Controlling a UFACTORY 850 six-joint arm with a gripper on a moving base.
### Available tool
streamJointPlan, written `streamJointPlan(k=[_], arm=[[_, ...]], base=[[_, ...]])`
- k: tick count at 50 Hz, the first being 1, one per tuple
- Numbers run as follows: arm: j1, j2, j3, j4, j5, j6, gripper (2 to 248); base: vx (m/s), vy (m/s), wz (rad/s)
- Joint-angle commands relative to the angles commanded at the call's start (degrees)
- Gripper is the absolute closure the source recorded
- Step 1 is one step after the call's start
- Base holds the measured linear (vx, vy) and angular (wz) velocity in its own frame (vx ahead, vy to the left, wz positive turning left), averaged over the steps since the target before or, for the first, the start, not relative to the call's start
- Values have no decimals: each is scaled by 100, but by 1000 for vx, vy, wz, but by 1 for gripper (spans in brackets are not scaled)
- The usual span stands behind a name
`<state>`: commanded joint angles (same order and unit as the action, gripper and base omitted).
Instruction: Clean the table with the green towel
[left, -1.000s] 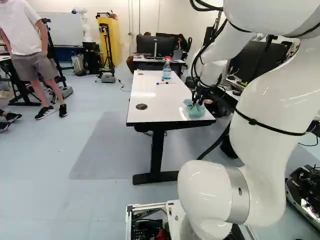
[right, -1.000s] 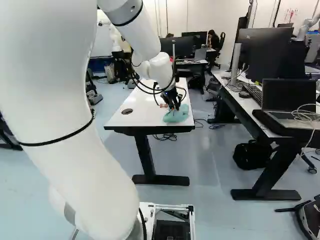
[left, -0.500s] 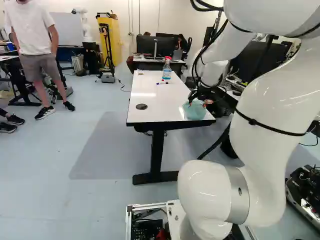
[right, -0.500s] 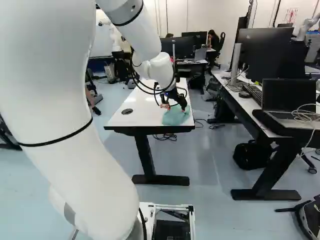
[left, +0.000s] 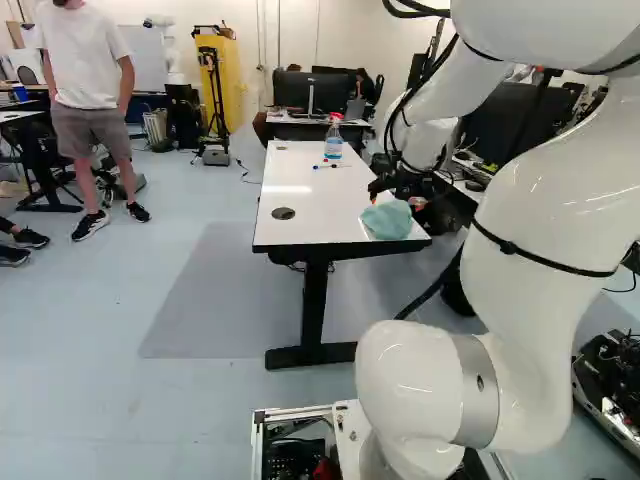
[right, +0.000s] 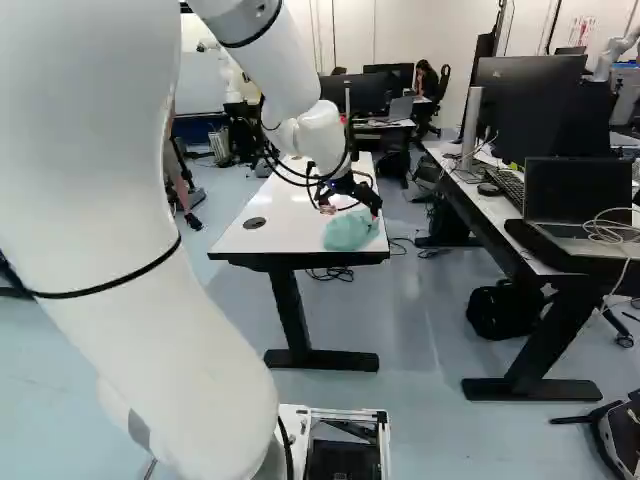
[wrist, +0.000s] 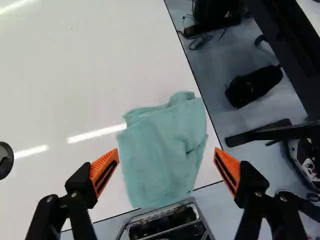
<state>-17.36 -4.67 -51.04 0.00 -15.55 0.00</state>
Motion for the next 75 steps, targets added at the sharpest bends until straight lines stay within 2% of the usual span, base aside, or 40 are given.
streamJointPlan(k=[53, 75], arm=[[1080, -269, -340, 0, 0, 0, 3], [1094, -220, -236, 0, 138, 0, 3]], base=[[0, 0, 0], [0, 0, 0]])
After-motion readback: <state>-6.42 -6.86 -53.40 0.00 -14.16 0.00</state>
